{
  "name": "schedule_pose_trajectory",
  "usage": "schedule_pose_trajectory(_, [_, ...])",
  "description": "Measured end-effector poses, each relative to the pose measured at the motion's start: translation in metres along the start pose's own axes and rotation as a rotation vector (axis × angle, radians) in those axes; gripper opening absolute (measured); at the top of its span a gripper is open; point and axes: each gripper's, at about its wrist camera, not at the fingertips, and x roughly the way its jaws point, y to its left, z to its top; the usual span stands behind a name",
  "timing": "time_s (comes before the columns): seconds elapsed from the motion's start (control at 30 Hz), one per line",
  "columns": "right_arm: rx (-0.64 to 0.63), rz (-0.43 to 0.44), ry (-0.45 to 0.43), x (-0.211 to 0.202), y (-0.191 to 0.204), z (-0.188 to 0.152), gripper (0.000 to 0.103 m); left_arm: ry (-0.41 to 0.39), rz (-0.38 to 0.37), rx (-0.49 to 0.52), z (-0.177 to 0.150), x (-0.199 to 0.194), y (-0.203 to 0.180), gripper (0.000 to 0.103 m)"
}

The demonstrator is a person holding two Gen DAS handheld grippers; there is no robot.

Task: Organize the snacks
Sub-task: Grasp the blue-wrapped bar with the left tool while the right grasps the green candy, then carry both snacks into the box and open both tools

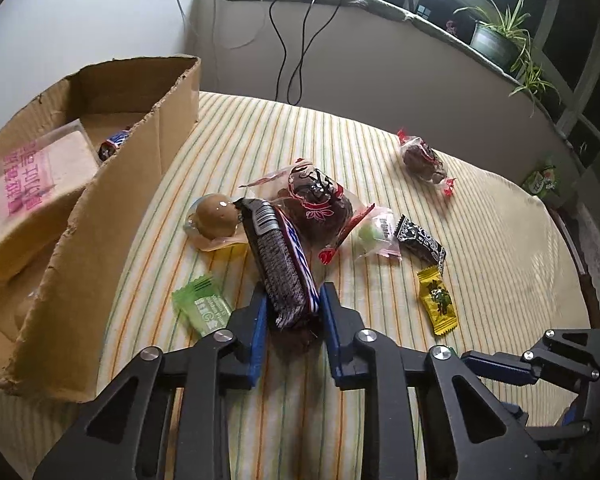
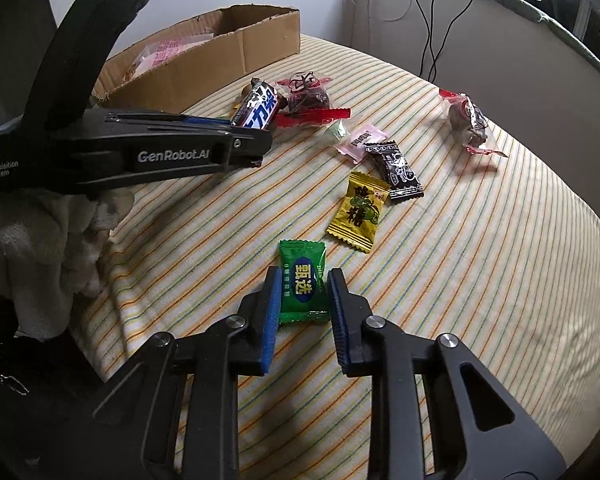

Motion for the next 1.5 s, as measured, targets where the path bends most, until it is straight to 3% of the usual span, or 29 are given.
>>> schedule_pose_trajectory(0.23, [0.027, 0.012, -0.005, -0.002, -0.005, -0.002, 0.022, -0.009, -0.009, -0.012, 0.0, -0.003, 0.007, 0.023])
schedule_pose_trajectory(0.73, [0.052, 0.011, -0.107, -0.039, -0.01, 0.019, 0.021, -0.146, -0.01, -0.022, 0.014, -0.055, 0.023, 0.023])
schedule_pose_trajectory(1.13, [0.009, 0.016, -0.188, -0.044, 0.007, 0.088, 0.021, -0.204, 0.032, -0.054, 0.021, -0.081, 0.064, 0.023])
schedule_pose_trajectory(1.5, [-0.041, 0.049, -0.213, -0.014, 0.035, 0.169, 0.021, -0.207, 0.078, -0.047, 0.047, -0.081, 0.1, 0.023])
